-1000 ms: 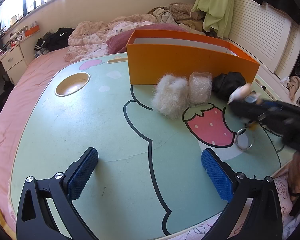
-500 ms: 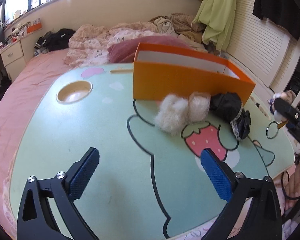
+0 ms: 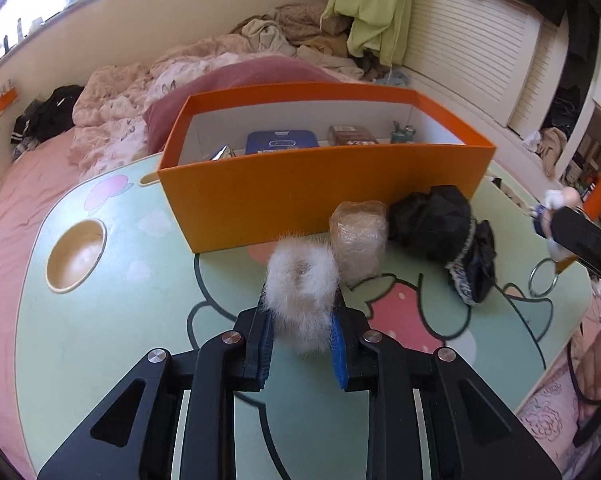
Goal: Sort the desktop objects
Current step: 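Lift the cartoon doll with right while left grasps the white fluffy fur ball, then lower the doll and fur ball into the orange box, opening both grippers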
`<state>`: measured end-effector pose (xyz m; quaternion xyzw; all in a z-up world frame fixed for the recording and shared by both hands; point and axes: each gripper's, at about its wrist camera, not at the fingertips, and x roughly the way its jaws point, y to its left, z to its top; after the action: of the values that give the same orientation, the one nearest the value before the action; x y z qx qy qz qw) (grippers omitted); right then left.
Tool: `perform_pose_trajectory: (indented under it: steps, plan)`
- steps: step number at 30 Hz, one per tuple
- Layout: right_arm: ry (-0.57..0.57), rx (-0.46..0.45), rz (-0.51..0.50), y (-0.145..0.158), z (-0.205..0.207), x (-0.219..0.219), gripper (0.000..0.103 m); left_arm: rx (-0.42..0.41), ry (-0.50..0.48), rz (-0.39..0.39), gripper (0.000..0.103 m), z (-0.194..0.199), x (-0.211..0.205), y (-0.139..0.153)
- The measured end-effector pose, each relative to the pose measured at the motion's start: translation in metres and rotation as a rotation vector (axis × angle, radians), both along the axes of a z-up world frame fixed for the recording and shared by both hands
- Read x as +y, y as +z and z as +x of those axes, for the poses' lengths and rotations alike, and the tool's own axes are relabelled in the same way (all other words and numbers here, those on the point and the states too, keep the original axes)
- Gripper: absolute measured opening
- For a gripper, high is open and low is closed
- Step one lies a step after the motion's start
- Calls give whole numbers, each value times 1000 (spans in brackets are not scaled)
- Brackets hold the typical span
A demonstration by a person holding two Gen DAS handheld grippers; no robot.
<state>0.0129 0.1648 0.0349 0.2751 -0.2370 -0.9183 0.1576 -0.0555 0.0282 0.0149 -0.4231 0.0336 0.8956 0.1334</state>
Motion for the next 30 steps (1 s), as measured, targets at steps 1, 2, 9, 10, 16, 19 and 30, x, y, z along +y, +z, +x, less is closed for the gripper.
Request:
perform_pose_trajectory:
  steps: [1, 2, 9, 10, 16, 19, 30]
  plan:
    - [0, 1, -1, 0, 0, 0, 35, 13, 3, 9, 25, 7, -1, 4]
    - [0, 0, 0, 0, 0, 0, 35, 22, 8, 15, 25, 12, -3, 7]
    - [-25, 32, -13, 20, -10, 2, 35, 122, 29, 22, 25, 16, -7, 54]
    - [-25, 41, -9, 27, -14, 2, 35, 128, 30, 21, 25, 11, -6, 60]
    - [-37, 70, 85, 75, -67, -14, 35, 156, 79, 9, 25, -41, 7, 92]
    - [-82, 23, 139, 77, -107, -22, 36, 178, 177, -6, 27, -65, 8, 92]
    - [-110, -105, 166, 33, -111, -21, 72, 119, 179, -3, 74, -41, 5, 48]
